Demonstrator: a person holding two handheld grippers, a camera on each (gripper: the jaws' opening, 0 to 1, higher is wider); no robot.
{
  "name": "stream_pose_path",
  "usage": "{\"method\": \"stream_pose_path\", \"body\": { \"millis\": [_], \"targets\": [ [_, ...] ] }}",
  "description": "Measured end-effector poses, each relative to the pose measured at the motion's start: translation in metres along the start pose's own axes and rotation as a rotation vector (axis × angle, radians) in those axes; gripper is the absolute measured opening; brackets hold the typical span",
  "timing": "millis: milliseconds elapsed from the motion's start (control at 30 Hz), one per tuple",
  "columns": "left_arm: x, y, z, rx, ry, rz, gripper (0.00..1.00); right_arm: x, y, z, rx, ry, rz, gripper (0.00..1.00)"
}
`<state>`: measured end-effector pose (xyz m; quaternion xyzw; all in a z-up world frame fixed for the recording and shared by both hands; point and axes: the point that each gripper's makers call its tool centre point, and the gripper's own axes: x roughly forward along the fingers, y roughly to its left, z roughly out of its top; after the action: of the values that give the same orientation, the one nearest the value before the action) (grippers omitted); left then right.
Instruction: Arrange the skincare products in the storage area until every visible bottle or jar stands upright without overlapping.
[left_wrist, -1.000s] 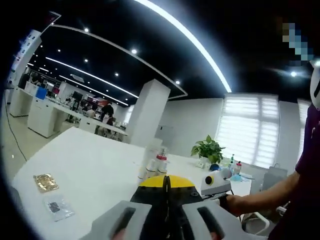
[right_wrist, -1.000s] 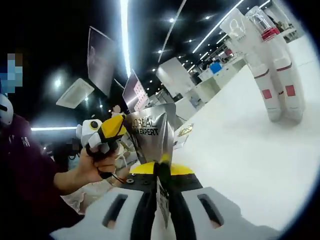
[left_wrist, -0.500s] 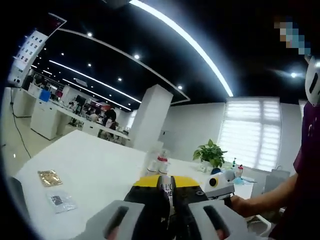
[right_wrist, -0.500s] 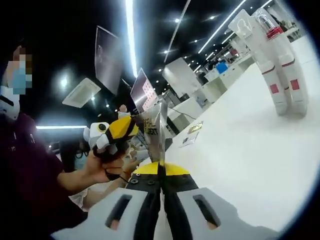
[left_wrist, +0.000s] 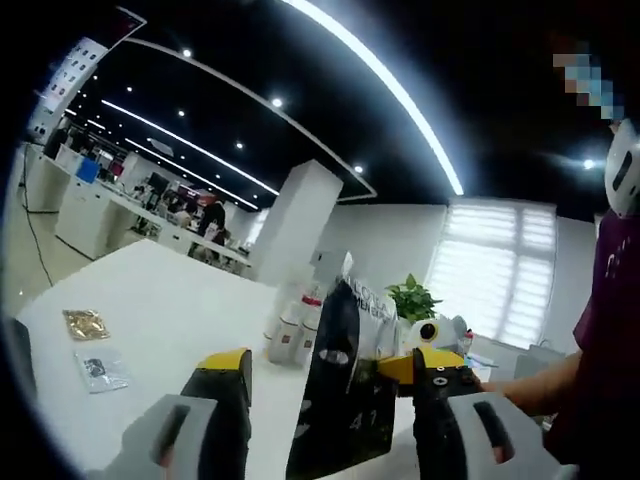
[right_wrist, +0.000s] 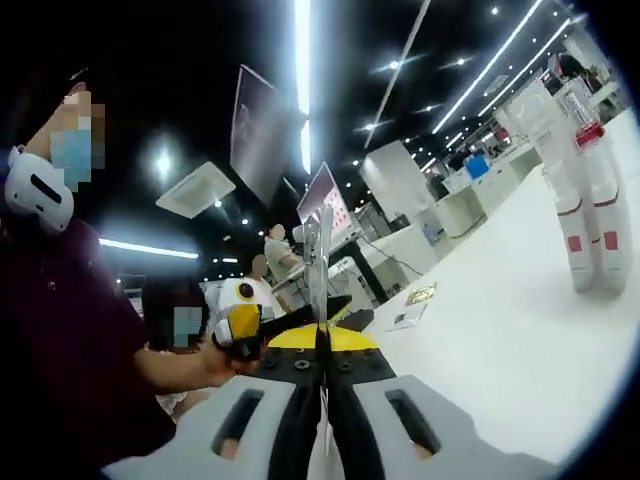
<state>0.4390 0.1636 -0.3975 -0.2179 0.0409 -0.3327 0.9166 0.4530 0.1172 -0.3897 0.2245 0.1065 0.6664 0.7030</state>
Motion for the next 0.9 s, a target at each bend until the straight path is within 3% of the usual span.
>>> {"method": "stream_pose_path", "body": {
  "millis": [33, 133, 367, 433, 600, 800, 900],
  "targets": [
    [0.0, -0.003, -0.006, 0.008, 0.031, -0.014, 0.62, 0.0, 0.002, 0.006, -0.002, -0.016, 0.008, 0.0],
    [0.0, -0.006, -0.013, 0.024, 0.046, -0.035, 0.44, 0.0, 0.005, 0.023, 0.008, -0.067, 0.026, 0.0],
    [-0.004, -0.014, -0.006, 0.024, 0.003, -0.071, 0.02, 0.004, 0.011, 0.036, -0.011, -0.079, 0.035, 0.0],
    [-0.003, -0.016, -0.004, 0.035, -0.005, -0.074, 0.01, 0.005, 0.011, 0.037, -0.017, -0.081, 0.031, 0.0],
    [-0.005, -0.013, 0.002, -0.046, -0.053, -0.058, 0.0, 0.012, 0.012, 0.04, -0.029, -0.094, 0.006, 0.0],
    [-0.009, -0.015, 0.009, -0.132, -0.131, -0.067, 0.0, 0.013, 0.016, 0.044, -0.003, -0.129, 0.037, 0.0],
    [-0.012, -0.018, 0.015, -0.156, -0.163, -0.085, 0.0, 0.013, 0.016, 0.039, 0.01, -0.124, 0.038, 0.06]
  ]
}}
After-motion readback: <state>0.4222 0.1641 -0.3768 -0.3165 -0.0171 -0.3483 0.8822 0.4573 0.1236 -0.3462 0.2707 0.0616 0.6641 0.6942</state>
